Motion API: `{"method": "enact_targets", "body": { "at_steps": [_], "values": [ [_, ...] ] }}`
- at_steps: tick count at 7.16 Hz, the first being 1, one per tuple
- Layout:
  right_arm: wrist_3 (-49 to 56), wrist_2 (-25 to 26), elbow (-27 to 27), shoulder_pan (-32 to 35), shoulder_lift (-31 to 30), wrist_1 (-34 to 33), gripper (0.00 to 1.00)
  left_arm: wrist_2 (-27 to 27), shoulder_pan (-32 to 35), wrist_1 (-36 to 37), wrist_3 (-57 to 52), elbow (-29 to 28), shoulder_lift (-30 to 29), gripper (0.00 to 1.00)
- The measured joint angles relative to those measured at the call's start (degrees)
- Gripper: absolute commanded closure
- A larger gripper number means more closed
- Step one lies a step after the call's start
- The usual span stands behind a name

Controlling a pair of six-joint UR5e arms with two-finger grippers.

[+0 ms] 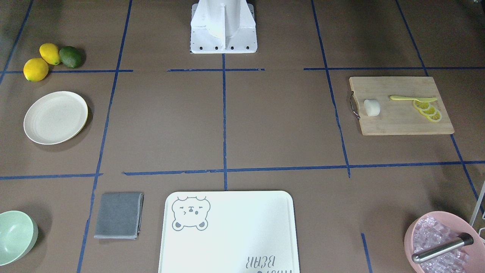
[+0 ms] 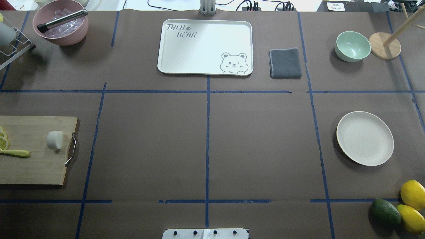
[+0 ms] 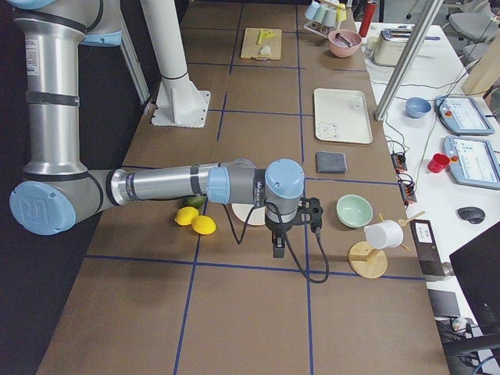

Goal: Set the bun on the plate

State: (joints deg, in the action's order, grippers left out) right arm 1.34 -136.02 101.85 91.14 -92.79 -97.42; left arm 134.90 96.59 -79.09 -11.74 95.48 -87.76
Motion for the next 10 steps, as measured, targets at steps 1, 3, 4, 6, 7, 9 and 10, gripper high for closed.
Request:
{"method": "enact_targets", "body": {
  "at_steps": [1,3,4,6,7,9,10],
  "values": [
    [-3.16,0.03,1.48,-1.89,-0.04,0.67,0.01,0.01,0.0,-0.01,-0.01,0.37,0.14,0.0],
    [-14.55,1.87,5.44,-9.13,-0.2,1.51,0.03,0.01,0.0,-0.01,0.04,0.99,0.39,0.0],
    [-17.94,2.86,6.19,-12.15,-1.08,3.85,0.03,0.01,0.0,-0.01,0.03,1.06,0.42,0.0],
    [-27.41,5.17,6.01,-17.06,-5.92,17.72,0.03,-0.05,0.0,-0.27,-0.01,1.1,0.47,0.0],
    [-31.34,5.79,5.11,-19.26,-7.68,23.56,0.03,-0.07,0.0,-1.14,0.08,1.09,0.51,0.0],
    [-34.88,6.85,1.87,-22.51,-8.69,30.05,0.03,-0.12,0.0,-2.64,0.28,1.03,0.52,0.0],
    [-37.16,7.47,0.79,-24.13,-8.71,32.48,0.02,-0.1,0.0,-2.82,0.3,1.03,0.57,0.0]
  ]
}}
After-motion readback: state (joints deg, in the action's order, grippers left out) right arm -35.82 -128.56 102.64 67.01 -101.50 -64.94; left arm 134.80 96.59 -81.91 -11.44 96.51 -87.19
